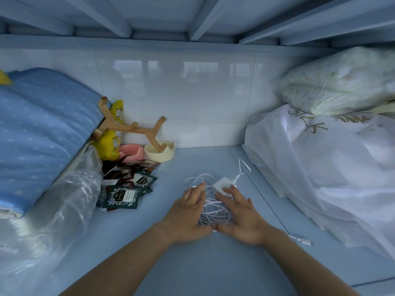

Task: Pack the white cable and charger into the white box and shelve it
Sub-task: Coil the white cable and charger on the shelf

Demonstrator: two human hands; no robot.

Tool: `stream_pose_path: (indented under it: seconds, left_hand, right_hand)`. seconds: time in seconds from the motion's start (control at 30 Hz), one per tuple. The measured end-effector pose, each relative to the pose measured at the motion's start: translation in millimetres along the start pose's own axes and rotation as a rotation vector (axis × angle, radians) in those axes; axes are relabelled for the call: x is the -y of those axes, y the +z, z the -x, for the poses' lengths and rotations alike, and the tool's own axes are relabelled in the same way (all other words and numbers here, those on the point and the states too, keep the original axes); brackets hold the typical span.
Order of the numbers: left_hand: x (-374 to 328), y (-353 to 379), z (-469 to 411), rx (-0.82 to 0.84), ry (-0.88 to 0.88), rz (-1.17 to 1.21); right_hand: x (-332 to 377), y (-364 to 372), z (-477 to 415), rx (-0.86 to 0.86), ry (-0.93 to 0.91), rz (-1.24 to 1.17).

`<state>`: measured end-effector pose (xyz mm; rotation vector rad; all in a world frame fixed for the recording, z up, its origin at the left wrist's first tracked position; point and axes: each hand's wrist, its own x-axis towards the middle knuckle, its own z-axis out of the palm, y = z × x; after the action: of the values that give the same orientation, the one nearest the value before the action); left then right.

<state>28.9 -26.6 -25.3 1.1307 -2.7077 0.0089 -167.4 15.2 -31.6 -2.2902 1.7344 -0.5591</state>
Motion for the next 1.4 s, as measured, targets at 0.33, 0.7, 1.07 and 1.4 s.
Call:
stream_pose_path:
  seconds: [0.33,0.7,1.07,1.4]
  left_hand:
    - [14.9,-4.7,8.6,-0.126,0.071,0.145]
    - [7.1,1.9,-1.2,-0.111,0.037,-0.008]
    - [14.5,0.3,-13.0,-0.072,-0.114,0.029]
    - [5.6,3.8,-26.0,-0.043,-0.117,-0.255]
  right_hand:
    - [-0.2,-19.7,-10.0,0.076,0.058,0.216]
    - [4.5,-12.2,-18.9,0.035,0.035,0.109]
    - [12.5,-8.4,-36.4,-0.001,0.079,0.165]
    - [19.7,0.4,-39.9,-0.190,-0.005,0.215]
